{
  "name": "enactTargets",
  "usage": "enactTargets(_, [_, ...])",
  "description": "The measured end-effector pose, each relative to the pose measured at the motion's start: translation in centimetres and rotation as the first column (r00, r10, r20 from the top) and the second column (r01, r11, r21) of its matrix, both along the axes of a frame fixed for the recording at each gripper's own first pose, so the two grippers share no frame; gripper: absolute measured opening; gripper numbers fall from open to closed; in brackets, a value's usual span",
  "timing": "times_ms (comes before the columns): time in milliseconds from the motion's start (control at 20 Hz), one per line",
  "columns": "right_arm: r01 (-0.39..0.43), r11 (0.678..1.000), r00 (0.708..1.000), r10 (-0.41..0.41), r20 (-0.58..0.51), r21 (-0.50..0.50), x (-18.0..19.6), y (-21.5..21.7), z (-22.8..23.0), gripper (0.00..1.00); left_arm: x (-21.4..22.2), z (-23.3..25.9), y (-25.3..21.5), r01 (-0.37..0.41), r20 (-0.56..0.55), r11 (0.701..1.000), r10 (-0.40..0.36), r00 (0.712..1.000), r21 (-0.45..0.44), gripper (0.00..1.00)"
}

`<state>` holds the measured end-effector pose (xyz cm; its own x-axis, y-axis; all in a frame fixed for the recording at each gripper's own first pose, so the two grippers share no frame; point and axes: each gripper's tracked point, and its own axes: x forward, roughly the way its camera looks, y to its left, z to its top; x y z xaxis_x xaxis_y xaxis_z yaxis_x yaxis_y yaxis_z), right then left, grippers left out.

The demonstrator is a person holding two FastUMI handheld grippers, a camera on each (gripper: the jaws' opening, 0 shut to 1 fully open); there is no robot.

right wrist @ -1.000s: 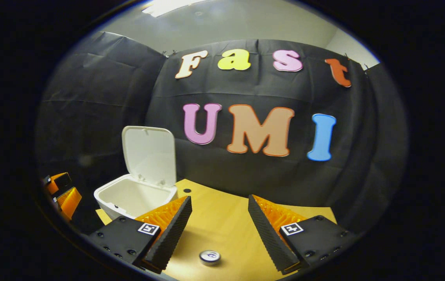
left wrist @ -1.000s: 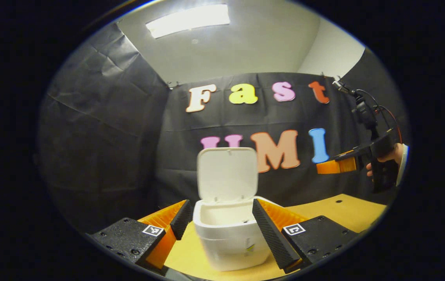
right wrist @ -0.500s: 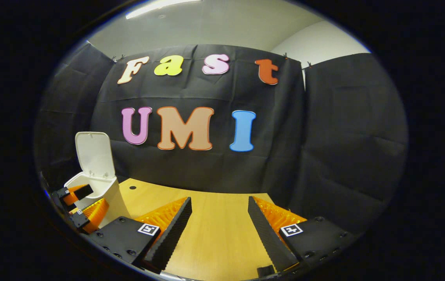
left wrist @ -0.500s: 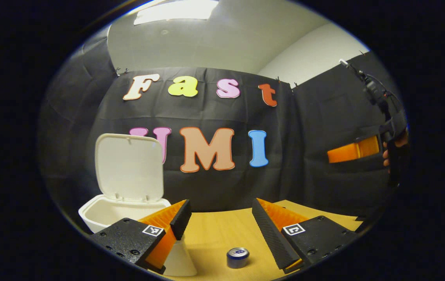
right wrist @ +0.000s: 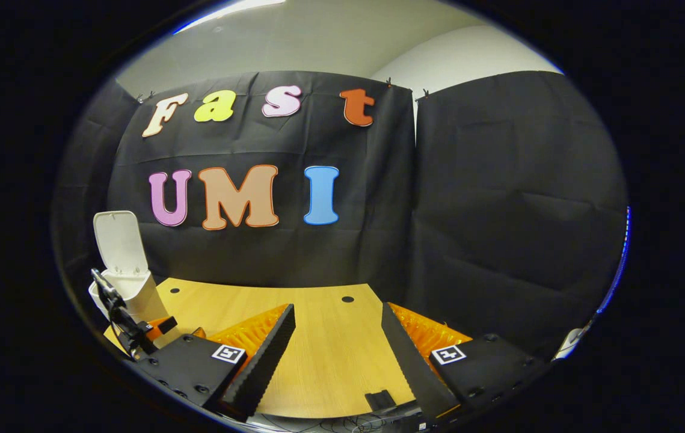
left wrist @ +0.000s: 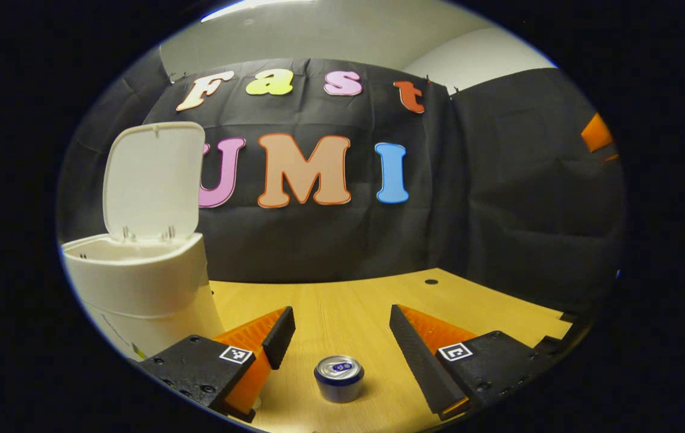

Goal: Press the lid of the desktop garbage bin to open it, pick up the crumpled paper on the desktop and throw it into the bin, then pick up the pop can on the desktop and drop it into the bin, and finally close the garbage bin lid.

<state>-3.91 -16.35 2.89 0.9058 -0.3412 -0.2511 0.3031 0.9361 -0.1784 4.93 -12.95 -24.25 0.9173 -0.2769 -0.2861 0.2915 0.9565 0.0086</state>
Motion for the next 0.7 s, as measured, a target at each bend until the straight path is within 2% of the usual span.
enactTargets(150, [0.01,1.0,1.0,-0.009,-0.021,0.002,-1.2,-0.5,-0.7,0.96,-0.3,-3.6,0.0,-0.004,-0.036,0.998,0.006,0.999,0.058,0.96])
enactTargets(300, [0.018,1.0,1.0,-0.018,0.005,-0.017,-1.2,-0.7,0.0,0.96,-0.2,-7.3,0.2,-0.01,-0.087,0.996,0.017,0.996,0.085,0.95])
enactTargets(400, [0.017,0.999,1.0,-0.016,0.022,-0.036,-1.0,-0.7,0.5,0.96,-0.3,-9.2,0.8,-0.037,-0.129,0.996,0.047,0.991,0.079,0.96])
enactTargets(450, [0.02,0.999,0.999,-0.019,0.026,-0.044,-1.0,-0.8,0.8,1.0,-0.3,-10.0,1.0,-0.047,-0.149,0.996,0.057,0.987,0.072,0.96])
enactTargets(550, [0.023,0.999,0.999,-0.022,0.031,-0.041,-1.0,-1.0,0.9,0.96,-0.3,-11.4,1.2,-0.061,-0.178,0.995,0.073,0.981,0.075,0.96])
enactTargets(600, [0.023,0.999,0.999,-0.022,0.03,-0.034,-1.0,-1.0,0.7,1.0,-0.4,-12.1,1.4,-0.064,-0.19,0.994,0.08,0.979,0.085,0.96])
enactTargets(700, [0.022,0.999,1.0,-0.021,0.019,-0.027,-0.8,-0.9,0.1,0.96,-0.6,-13.3,1.4,-0.057,-0.219,0.994,0.077,0.973,0.096,0.96])
